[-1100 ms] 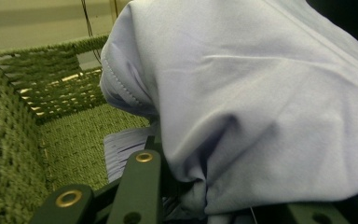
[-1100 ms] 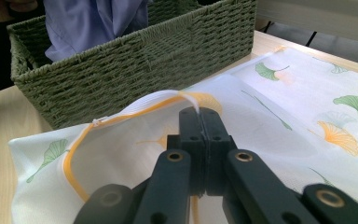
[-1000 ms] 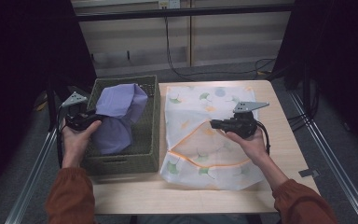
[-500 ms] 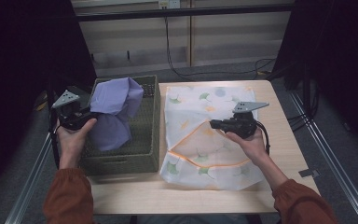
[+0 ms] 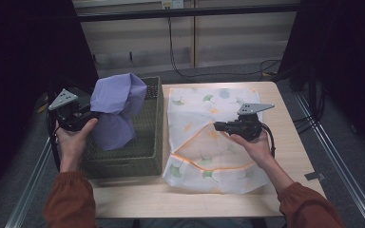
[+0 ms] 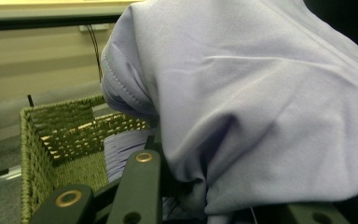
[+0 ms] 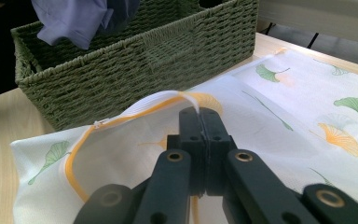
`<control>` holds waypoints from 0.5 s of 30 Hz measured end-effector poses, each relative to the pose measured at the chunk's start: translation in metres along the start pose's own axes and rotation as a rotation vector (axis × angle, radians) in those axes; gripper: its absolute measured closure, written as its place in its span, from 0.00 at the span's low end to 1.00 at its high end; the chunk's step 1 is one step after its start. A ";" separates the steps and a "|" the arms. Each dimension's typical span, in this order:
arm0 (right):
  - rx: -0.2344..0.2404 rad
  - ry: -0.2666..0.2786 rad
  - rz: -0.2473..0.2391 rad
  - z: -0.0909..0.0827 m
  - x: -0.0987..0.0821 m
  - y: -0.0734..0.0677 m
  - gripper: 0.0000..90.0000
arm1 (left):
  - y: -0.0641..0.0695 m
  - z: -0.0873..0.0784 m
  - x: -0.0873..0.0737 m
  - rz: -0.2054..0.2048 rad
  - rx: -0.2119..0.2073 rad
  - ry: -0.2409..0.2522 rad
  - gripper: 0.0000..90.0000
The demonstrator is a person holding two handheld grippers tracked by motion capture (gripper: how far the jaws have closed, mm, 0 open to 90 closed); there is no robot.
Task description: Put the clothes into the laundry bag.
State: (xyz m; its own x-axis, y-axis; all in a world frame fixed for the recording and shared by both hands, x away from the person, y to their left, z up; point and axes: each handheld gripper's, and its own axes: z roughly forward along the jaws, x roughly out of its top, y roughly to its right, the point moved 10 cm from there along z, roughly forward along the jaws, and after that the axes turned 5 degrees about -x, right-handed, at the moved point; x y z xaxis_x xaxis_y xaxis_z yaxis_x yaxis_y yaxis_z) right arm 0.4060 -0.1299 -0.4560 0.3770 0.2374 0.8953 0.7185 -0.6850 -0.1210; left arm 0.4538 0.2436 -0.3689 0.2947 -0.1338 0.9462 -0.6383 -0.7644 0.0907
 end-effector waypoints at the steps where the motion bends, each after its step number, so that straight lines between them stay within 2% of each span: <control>1: -0.001 0.000 0.000 0.000 0.000 0.000 1.00 | 0.001 -0.001 0.002 0.001 0.001 0.007 0.79; 6: 0.006 -0.007 0.002 0.001 -0.002 -0.001 1.00 | 0.006 -0.006 0.010 0.015 0.011 0.025 0.79; 15: 0.003 -0.005 0.004 0.002 -0.002 0.000 1.00 | 0.011 -0.015 0.022 0.017 -0.001 0.067 0.79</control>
State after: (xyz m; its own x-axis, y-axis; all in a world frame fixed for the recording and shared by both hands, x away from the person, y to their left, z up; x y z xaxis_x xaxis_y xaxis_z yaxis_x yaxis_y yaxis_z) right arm 0.4062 -0.1290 -0.4580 0.3829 0.2384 0.8925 0.7190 -0.6835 -0.1259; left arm 0.4421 0.2419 -0.3427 0.2354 -0.1040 0.9663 -0.6436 -0.7617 0.0748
